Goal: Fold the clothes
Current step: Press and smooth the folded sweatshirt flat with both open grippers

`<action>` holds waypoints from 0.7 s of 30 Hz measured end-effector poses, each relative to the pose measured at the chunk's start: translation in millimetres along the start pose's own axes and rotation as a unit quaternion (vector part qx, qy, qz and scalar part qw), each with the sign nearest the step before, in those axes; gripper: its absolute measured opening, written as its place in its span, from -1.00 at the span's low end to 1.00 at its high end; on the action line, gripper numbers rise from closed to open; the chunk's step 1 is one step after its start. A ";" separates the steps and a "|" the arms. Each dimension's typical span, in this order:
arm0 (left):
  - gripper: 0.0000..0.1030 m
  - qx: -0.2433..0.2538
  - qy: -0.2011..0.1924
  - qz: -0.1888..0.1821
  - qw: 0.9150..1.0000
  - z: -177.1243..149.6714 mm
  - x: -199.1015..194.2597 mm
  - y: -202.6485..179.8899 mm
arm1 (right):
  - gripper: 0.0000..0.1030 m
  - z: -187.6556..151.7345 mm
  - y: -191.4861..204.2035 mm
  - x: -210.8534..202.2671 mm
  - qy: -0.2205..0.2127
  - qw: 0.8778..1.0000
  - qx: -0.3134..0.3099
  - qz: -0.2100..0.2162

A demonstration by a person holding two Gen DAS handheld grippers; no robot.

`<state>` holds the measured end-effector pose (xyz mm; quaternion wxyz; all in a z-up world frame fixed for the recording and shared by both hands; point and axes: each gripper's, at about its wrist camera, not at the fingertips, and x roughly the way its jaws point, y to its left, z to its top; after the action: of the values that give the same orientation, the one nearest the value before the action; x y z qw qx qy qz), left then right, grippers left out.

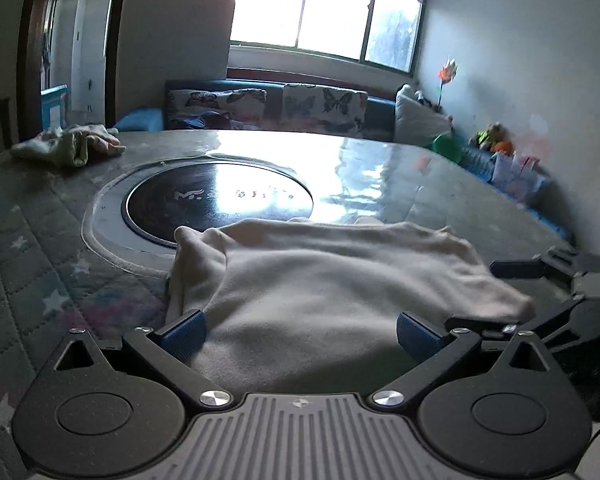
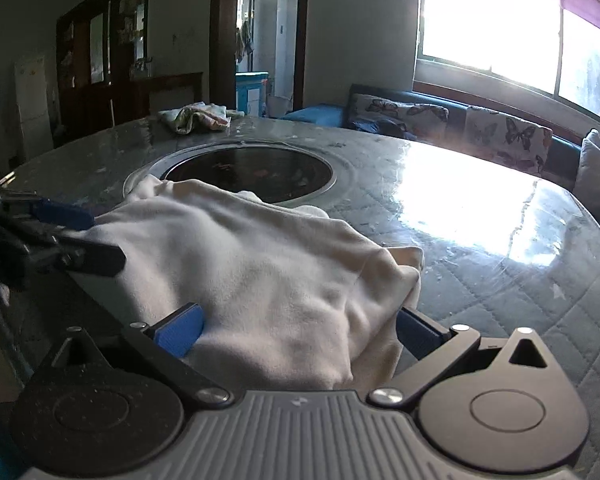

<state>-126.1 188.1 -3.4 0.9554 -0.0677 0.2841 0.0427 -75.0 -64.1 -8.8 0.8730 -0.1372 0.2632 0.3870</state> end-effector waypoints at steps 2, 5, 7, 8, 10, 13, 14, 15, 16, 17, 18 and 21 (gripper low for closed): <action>1.00 0.012 -0.008 0.011 1.000 1.5 -2.8 -4.6 | 1.00 1.9 -0.8 -5.3 -0.007 1.000 -0.008 -0.003; 1.00 0.018 -0.024 0.039 0.999 4.2 -3.8 -9.6 | 1.00 3.2 -5.4 -15.8 -0.022 0.999 -0.005 -0.023; 1.00 0.025 -0.022 0.055 0.998 2.5 1.2 -12.7 | 1.00 3.5 -8.6 -22.1 -0.030 0.999 -0.004 -0.035; 1.00 0.028 -0.016 0.058 0.998 0.7 4.3 -14.3 | 1.00 0.5 -10.6 -21.0 -0.022 0.999 -0.005 -0.038; 1.00 0.043 -0.011 0.066 0.997 -5.2 8.2 -18.7 | 1.00 -6.5 -12.8 -18.4 -0.009 0.999 -0.007 -0.045; 1.00 0.060 -0.013 0.074 0.995 -12.8 11.1 -23.7 | 1.00 -14.4 -12.1 -15.9 -0.008 0.998 -0.011 -0.061; 1.00 0.060 -0.013 0.073 0.995 -13.2 11.6 -23.4 | 1.00 -16.1 -11.9 -14.6 -0.008 0.998 -0.011 -0.066; 1.00 0.060 -0.011 0.072 0.996 -13.4 12.1 -22.9 | 1.00 -17.1 -12.5 -13.5 -0.007 0.998 -0.008 -0.067; 1.00 0.058 -0.009 0.072 0.996 -11.9 11.7 -22.2 | 1.00 -16.9 -13.8 -13.5 -0.008 0.998 -0.006 -0.065; 1.00 0.056 -0.006 0.071 0.996 -10.1 11.2 -21.5 | 1.00 -15.7 -14.6 -14.1 -0.008 0.998 -0.007 -0.063; 1.00 0.055 -0.003 0.071 0.996 -8.4 10.8 -20.8 | 1.00 -14.1 -15.0 -16.3 -0.011 0.998 -0.012 -0.061; 1.00 0.057 -0.012 0.076 0.995 -2.8 4.2 -24.0 | 1.00 -8.2 -16.4 -28.1 -0.033 0.997 -0.030 -0.067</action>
<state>-121.2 164.1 -5.6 0.9551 0.0095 0.2787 0.0998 -81.5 -95.6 0.9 0.9008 -0.1679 0.2126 0.3394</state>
